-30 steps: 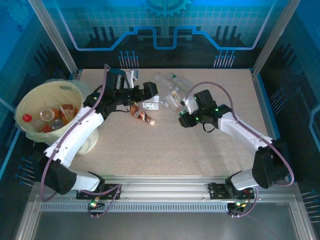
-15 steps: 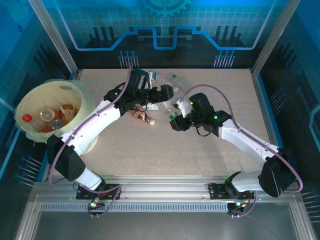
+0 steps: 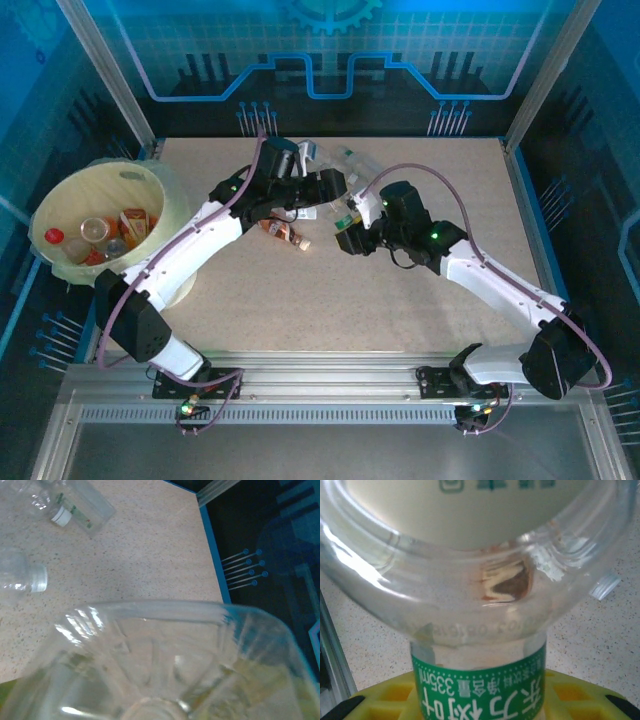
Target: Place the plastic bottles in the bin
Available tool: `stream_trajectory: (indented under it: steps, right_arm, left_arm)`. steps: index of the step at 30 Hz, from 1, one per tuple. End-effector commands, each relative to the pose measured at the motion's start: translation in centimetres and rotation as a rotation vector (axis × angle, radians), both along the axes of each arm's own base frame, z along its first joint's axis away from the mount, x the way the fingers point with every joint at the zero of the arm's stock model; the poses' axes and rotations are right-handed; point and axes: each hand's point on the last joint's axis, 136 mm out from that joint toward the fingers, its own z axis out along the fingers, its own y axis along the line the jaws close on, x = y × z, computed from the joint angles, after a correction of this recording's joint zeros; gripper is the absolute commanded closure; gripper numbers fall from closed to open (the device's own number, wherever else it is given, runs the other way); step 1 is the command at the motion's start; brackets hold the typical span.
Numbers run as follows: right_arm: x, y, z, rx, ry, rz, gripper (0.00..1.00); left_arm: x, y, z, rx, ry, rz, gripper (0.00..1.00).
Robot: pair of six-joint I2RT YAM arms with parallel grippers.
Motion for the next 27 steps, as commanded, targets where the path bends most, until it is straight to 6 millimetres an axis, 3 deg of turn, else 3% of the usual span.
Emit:
stream_trajectory:
  steps: [1, 11, 13, 18, 24, 27]
  right_arm:
    - [0.3, 1.3, 2.7, 0.049, -0.056, 0.020, 0.53]
    - [-0.4, 0.8, 3.4, 0.044, -0.105, 0.044, 0.17]
    - [-0.3, 0.2, 4.2, 0.047, -0.135, 0.011, 0.00]
    - [-0.6, -2.0, 6.5, 0.102, -0.243, -0.092, 0.00]
    - [-0.5, -5.3, 7.9, 0.116, -0.366, -0.243, 0.00]
    - [-0.5, -6.6, 6.6, 0.075, -0.351, -0.299, 0.00]
  left_arm:
    - [-0.4, -1.0, -0.2, -0.022, 0.008, -0.039, 0.34]
    - [0.2, 0.7, 1.0, 0.034, -0.037, 0.032, 0.40]
    - [0.7, 1.9, 1.1, 0.062, -0.051, 0.102, 0.40]
    - [0.9, 5.3, 2.5, 0.084, -0.097, 0.203, 0.42]
    - [-0.3, 10.7, 5.4, 0.106, -0.168, 0.311, 0.43]
    - [-1.6, 13.4, 7.6, 0.145, -0.228, 0.359, 0.42]
